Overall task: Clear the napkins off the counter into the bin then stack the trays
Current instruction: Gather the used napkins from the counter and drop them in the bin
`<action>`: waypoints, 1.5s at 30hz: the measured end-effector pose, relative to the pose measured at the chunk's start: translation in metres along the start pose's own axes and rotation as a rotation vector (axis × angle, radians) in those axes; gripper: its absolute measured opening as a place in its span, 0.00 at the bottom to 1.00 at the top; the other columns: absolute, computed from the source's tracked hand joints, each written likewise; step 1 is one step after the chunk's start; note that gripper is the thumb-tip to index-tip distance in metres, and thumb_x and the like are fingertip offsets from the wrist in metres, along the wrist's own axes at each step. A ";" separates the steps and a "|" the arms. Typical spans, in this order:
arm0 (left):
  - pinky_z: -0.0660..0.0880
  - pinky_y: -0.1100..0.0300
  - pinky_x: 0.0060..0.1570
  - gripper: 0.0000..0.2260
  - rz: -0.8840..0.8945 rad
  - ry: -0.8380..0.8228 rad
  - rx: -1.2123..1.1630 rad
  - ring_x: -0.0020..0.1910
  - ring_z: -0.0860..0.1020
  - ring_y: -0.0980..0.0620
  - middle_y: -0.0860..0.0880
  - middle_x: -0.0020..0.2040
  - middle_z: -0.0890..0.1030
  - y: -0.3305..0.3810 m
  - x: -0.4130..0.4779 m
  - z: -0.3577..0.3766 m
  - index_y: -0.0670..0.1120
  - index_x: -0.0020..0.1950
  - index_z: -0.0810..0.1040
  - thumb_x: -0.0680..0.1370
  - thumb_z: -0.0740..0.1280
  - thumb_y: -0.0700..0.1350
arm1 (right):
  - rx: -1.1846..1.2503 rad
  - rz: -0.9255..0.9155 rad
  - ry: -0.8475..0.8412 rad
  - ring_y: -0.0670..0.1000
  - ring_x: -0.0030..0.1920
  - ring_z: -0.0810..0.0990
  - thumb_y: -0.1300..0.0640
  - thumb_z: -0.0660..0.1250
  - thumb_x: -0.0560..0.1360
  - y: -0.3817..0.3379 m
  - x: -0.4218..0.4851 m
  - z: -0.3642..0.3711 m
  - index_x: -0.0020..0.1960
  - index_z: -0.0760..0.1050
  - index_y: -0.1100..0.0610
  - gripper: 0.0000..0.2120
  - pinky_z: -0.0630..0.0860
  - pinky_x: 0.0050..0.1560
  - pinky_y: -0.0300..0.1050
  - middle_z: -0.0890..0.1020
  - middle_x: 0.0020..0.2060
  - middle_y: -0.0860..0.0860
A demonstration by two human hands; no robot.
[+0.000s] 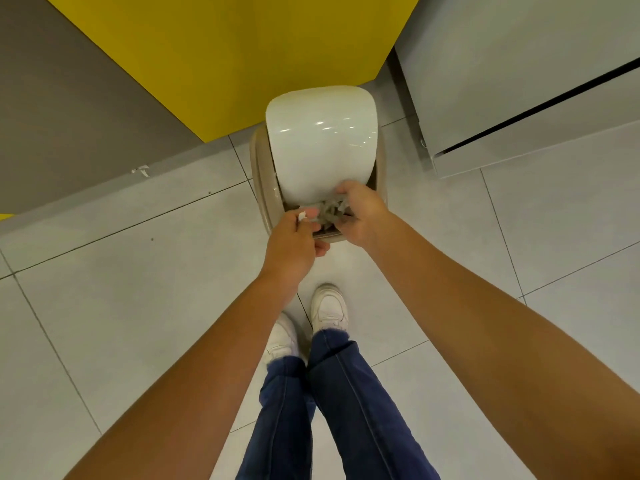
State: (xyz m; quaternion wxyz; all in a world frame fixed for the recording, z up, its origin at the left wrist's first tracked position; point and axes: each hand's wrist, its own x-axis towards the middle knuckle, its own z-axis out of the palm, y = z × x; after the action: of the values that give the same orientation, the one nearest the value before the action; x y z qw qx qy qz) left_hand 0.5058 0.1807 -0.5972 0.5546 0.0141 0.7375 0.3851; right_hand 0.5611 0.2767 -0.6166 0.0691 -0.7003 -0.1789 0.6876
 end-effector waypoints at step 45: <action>0.68 0.62 0.56 0.17 0.279 0.023 0.389 0.63 0.72 0.50 0.49 0.67 0.72 0.188 -0.210 -0.067 0.48 0.66 0.72 0.78 0.63 0.43 | -0.599 -0.456 -0.016 0.51 0.41 0.68 0.59 0.57 0.78 -0.097 -0.284 0.013 0.45 0.73 0.56 0.07 0.64 0.41 0.43 0.71 0.40 0.51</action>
State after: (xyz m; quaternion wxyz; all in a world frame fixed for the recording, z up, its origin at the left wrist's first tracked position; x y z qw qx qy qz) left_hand 0.4546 0.1826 -0.3121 0.4746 0.2180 0.7949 0.3089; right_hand 0.5362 0.2666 -0.3171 0.0111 -0.6264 -0.5239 0.5771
